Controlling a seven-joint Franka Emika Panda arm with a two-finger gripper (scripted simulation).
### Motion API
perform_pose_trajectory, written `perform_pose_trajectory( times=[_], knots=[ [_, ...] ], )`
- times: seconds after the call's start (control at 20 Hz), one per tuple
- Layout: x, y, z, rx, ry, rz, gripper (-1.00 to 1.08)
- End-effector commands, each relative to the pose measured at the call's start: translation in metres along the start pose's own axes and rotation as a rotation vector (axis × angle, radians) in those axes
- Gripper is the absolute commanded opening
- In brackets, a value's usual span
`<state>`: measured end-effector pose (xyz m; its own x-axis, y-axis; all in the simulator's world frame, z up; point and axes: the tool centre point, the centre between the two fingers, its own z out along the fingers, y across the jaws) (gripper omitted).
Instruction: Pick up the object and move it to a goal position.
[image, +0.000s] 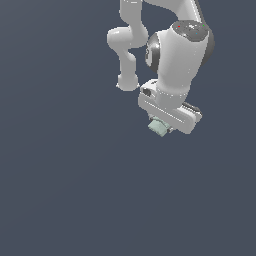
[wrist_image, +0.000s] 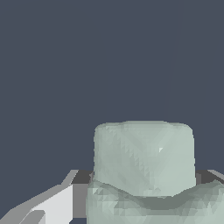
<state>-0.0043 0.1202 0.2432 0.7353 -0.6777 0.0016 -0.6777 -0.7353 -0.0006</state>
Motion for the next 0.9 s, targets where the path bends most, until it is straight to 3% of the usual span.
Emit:
perform_pose_trajectory(
  times=[0.0,0.4,0.85],
  knots=[
    [-0.01,-0.007,-0.025,-0.001,0.0,0.001,-1.0],
    [-0.029,-0.025,-0.08,-0.001,-0.001,0.0,-1.0],
    [-0.034,-0.033,-0.097,-0.001,-0.001,0.0,-1.0]
  ],
)
